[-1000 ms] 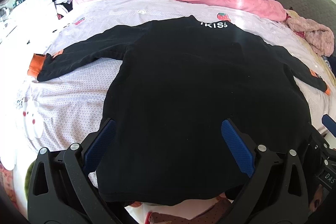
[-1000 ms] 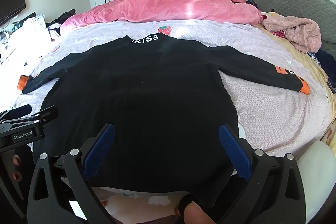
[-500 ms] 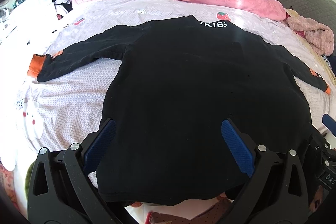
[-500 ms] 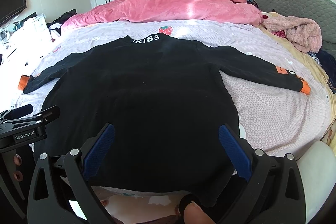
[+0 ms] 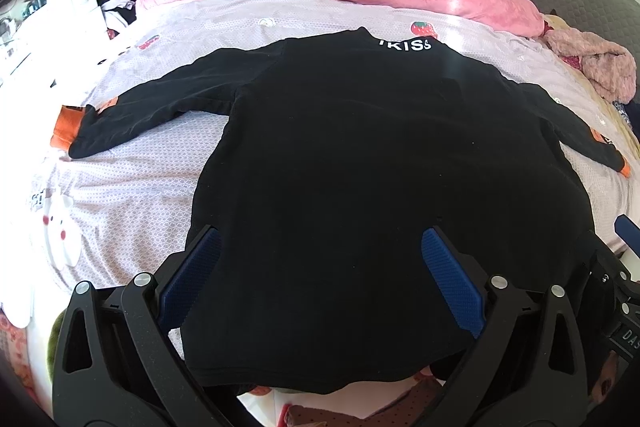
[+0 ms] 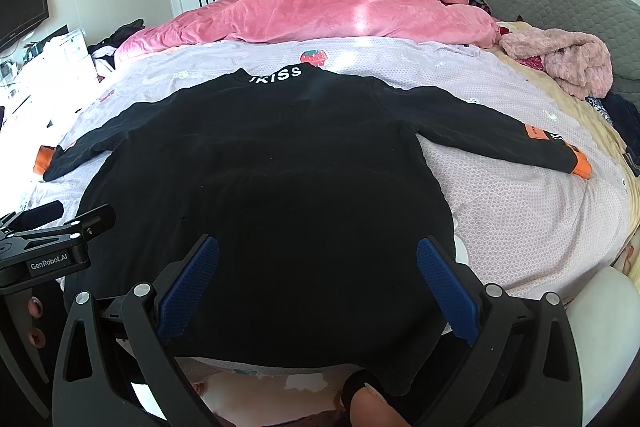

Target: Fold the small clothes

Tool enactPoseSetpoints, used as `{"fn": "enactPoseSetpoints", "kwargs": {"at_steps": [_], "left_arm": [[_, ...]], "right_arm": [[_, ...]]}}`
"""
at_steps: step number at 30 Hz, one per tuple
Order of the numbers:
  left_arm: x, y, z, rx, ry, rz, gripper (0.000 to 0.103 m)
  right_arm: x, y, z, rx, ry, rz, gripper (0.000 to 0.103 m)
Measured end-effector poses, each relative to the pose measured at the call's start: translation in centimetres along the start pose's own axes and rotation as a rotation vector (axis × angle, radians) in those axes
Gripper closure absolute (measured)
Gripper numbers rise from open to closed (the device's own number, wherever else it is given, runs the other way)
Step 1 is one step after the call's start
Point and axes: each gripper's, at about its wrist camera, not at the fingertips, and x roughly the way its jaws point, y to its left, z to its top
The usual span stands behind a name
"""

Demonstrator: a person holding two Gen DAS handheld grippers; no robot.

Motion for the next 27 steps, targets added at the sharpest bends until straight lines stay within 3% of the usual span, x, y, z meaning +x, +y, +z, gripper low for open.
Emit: {"fn": "enactPoseSetpoints", "kwargs": {"at_steps": [27], "left_arm": [[1.3,-1.4,3.6,0.02,-0.002,-0.011,0.009]], "right_arm": [[0.7,-2.4,2.8,0.046,-0.027,-0.055,0.004]]}}
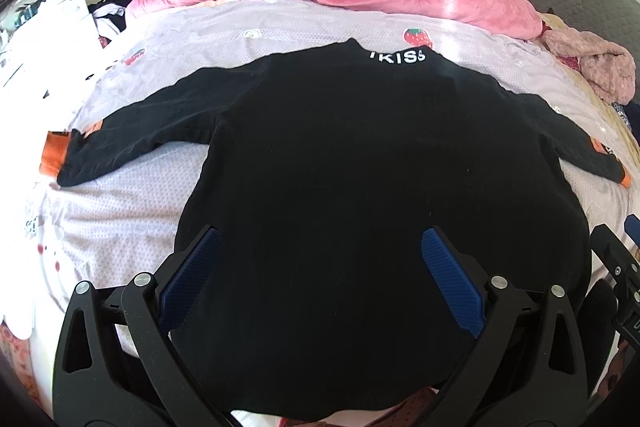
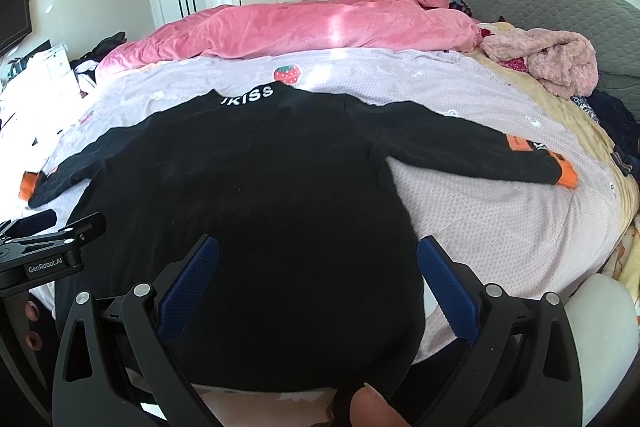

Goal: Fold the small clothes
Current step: 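Move the right tool to the orange cuff of a sleeve and grasp it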

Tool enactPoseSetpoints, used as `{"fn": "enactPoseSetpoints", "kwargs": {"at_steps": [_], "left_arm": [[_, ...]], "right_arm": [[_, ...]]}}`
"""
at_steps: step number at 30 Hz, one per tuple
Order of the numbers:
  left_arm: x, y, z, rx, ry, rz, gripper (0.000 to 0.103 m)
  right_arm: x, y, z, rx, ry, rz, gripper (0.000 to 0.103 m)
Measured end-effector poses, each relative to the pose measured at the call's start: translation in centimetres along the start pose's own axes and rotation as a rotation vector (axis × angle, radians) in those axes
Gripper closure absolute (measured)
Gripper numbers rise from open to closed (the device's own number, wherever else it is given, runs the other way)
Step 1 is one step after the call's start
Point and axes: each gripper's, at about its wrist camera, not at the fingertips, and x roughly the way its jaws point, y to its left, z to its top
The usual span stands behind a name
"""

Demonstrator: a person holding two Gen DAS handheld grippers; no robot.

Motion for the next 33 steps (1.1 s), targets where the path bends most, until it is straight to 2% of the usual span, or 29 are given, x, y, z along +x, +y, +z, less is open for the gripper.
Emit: {"fn": "enactPoseSetpoints", "kwargs": {"at_steps": [14,25,33], "left_arm": [[0.7,-2.0,3.3,0.003,-0.018,-0.012,0.009],[2.2,-4.0,5.2,0.03,-0.004,-0.033,0.009],[3.8,-5.2,7.6,0.025,0.009,-0.051,0.009]], "right_arm": [[1.4,-2.6,3.6,0.066,-0.027,-0.049,0.004],[2.6,-5.6,6.1,0.155,-0.044,-0.091,0.004],[4.2,-6.5,8.5,0.2,-0.06,-0.11,0.004]]}}
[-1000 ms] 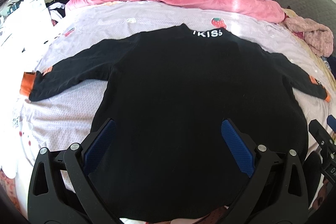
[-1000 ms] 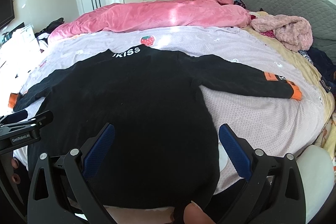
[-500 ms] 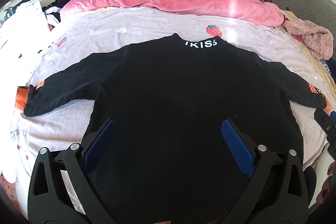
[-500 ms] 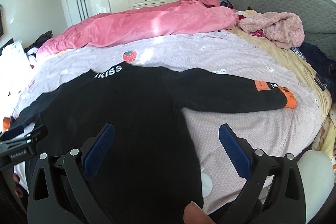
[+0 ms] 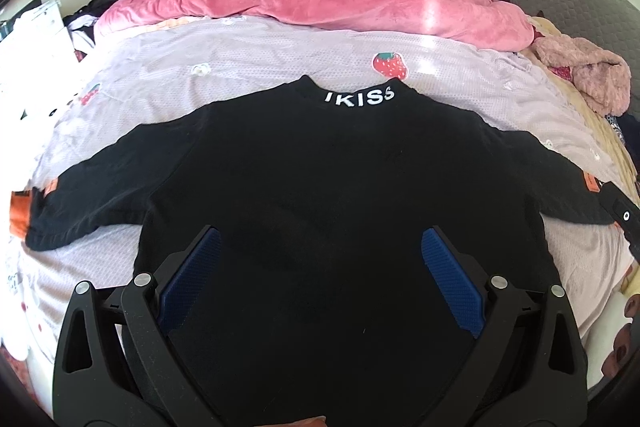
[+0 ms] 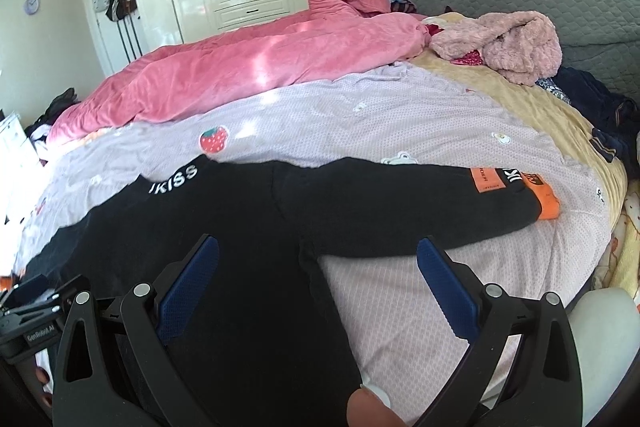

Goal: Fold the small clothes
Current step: 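Move the right tool to the orange cuff of a sleeve and grasp it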

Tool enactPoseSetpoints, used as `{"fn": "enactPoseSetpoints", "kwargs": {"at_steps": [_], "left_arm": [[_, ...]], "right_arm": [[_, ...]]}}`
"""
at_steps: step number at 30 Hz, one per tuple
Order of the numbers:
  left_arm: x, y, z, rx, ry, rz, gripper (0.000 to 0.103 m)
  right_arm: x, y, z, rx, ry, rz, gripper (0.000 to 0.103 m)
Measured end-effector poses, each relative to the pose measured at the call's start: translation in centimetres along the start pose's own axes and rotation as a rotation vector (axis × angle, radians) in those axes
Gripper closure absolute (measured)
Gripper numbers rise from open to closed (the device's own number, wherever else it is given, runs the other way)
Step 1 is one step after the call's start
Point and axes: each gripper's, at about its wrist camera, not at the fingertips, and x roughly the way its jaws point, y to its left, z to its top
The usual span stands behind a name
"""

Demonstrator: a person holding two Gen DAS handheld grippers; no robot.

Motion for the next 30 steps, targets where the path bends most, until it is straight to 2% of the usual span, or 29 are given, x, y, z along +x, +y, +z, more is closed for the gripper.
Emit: {"fn": "enactPoseSetpoints", "kwargs": {"at_steps": [9,16,30], "left_arm": [[2.2,-1.6,2.4,0.014,0.023,-0.025,0.009],[3.9,-2.6,3.8,0.022,0.03,-0.063,0.009],[8.0,-5.0,4.0,0.054,0.086,-0.085,0.009]], "right_arm": [[2.6,-0.1,3.9,0.112,-0.02,-0.025,0.004],[4.9,-1.7,6.1,0.17,-0.036,-0.067,0.004],[8.8,-9.5,4.3,0.331,0.01,-0.23,0.004]]}}
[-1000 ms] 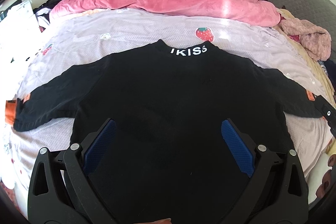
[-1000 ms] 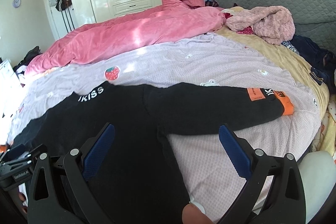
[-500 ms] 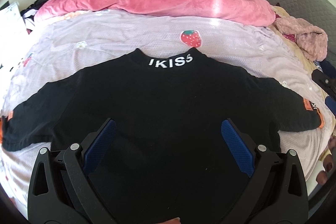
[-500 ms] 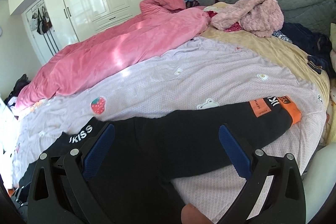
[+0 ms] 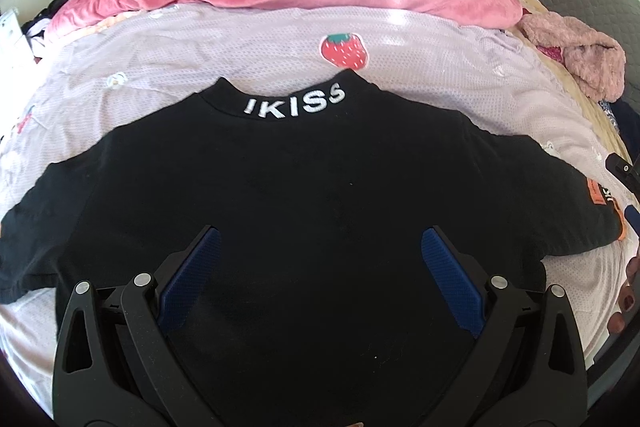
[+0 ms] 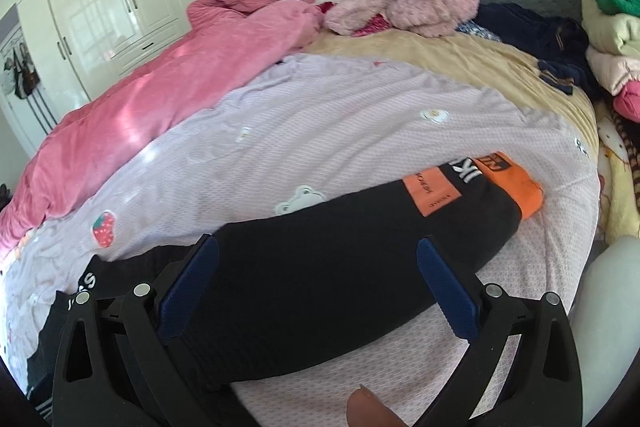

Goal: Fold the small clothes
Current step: 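Move the right tool to the orange cuff of a sleeve and grasp it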

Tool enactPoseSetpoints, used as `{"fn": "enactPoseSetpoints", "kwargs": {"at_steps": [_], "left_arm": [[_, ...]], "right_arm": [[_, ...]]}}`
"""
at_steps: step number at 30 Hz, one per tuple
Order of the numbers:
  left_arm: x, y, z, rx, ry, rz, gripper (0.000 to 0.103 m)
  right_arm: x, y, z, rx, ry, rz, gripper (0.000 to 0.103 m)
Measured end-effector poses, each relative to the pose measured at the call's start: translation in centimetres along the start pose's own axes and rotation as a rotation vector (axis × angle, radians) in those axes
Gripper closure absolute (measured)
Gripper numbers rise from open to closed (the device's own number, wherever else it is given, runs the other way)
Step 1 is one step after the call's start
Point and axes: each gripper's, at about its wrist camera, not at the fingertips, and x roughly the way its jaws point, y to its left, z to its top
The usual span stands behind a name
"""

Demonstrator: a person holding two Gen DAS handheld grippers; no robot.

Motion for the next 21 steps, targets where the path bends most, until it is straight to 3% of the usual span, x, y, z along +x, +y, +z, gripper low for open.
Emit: {"fn": "enactPoseSetpoints", "kwargs": {"at_steps": [21], "left_arm": [[2.6,-4.2,-0.7,0.08,0.027,-0.011,0.009]], "right_arm": [[5.1,-8.4,-0.5,0.258,0.118,-0.144,0.004]]}}
